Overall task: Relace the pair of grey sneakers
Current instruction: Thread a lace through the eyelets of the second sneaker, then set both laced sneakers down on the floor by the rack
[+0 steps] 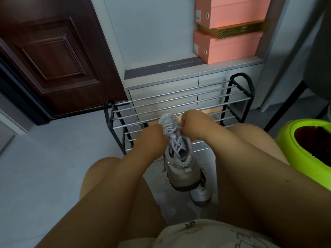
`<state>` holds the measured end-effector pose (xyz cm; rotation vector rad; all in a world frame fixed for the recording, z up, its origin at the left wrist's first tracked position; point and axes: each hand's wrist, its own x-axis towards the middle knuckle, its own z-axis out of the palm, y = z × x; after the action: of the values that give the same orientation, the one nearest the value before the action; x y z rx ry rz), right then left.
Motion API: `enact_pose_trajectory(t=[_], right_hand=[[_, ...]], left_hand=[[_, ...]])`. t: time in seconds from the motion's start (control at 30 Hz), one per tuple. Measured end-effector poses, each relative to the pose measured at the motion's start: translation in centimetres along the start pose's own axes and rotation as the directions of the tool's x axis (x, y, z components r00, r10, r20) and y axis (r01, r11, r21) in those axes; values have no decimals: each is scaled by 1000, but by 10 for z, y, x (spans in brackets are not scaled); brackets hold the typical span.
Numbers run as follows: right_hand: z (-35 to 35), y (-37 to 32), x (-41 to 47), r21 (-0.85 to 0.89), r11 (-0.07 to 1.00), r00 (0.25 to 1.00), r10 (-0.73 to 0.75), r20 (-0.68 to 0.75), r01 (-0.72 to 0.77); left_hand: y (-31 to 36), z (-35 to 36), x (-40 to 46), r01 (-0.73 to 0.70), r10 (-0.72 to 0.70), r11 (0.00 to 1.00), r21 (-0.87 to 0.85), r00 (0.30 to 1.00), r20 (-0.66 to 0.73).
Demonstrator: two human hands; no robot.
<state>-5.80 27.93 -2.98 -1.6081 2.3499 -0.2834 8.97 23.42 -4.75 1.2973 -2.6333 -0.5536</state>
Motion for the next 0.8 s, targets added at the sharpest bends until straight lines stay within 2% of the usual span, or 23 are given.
enact_pose_trajectory(t=[0.2, 0.27, 0.43, 0.5, 0.6, 0.8], right_hand=[[33, 14, 11, 35, 997, 986, 63, 152, -69], [47, 19, 15, 33, 995, 977, 87, 197, -95], [82, 32, 27, 99, 982, 944, 121, 308, -158], [95, 33, 33, 52, 978, 915, 170, 366, -202], [115, 38, 40, 123, 930, 866, 267, 422, -346], [139, 63, 65, 187, 843, 777, 350, 524, -505]], left_hand=[[-7, 27, 11, 72, -80, 995, 68, 989, 123], [-6, 36, 14, 60, -85, 992, 113, 970, 230], [-21, 69, 26, 17, -101, 972, 235, 932, 349], [-30, 83, 30, 65, -142, 974, 218, 921, 363], [-41, 103, 36, 127, -181, 978, 167, 911, 370], [-69, 148, 46, 278, -258, 960, -5, 896, 362]])
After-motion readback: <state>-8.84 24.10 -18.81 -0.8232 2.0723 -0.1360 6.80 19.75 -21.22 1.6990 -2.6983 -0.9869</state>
